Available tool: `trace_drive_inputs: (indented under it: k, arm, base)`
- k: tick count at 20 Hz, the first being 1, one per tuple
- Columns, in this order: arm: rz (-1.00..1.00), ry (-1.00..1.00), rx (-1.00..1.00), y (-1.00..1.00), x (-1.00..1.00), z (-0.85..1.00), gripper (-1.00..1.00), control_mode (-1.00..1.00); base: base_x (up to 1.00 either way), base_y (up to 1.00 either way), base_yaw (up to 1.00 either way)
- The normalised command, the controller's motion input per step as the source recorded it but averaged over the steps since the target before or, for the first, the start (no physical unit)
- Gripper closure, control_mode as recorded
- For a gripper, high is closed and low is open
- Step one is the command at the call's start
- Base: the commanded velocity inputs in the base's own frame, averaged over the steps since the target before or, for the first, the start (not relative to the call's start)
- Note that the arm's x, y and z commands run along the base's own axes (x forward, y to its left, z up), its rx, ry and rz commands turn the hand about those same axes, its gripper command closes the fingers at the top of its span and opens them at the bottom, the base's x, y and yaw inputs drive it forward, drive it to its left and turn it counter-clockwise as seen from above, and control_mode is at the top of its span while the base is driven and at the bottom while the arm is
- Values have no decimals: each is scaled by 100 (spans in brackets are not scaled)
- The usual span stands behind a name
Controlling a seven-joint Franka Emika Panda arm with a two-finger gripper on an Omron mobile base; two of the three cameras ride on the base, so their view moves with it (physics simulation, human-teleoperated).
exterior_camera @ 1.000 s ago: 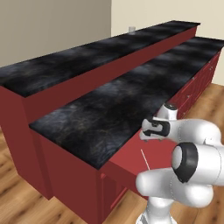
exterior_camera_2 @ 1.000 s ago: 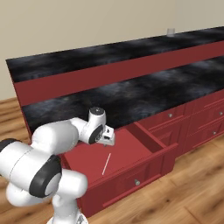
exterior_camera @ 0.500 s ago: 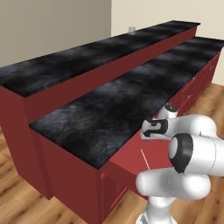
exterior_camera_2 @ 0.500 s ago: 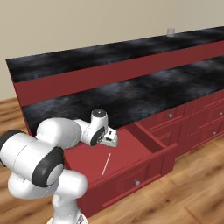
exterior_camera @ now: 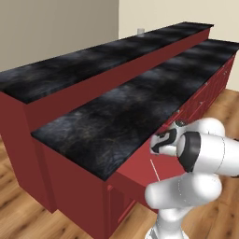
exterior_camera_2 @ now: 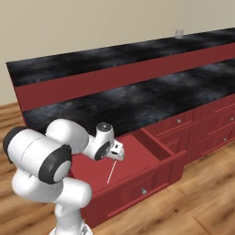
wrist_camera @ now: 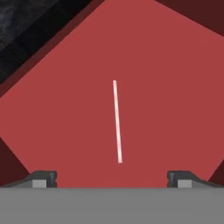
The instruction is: Take a straw from the drawer in front and place it inside the glass cup on the dining counter.
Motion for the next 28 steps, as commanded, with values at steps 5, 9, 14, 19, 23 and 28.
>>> trace_drive_inputs:
  k: [5, 9, 14, 19, 23, 28]
  arm:
    - [0, 0, 0, 0, 12, -34, -100, -100]
    - [0, 0, 0, 0, 8, -33, -100, -100]
    - [0, 0, -1, 0, 14, -23, -100, -100]
    - [0, 0, -3, 0, 22, -20, -100, -100]
    - [0, 0, -2, -4, 30, -16, -100, -100]
    - [0, 0, 0, -1, 24, -23, -100, -100]
  base:
    - [0, 0, 0]
    - [0, 0, 0]
    - [0, 0, 0]
    - [0, 0, 0]
    - [0, 0, 0]
    - [0, 0, 0]
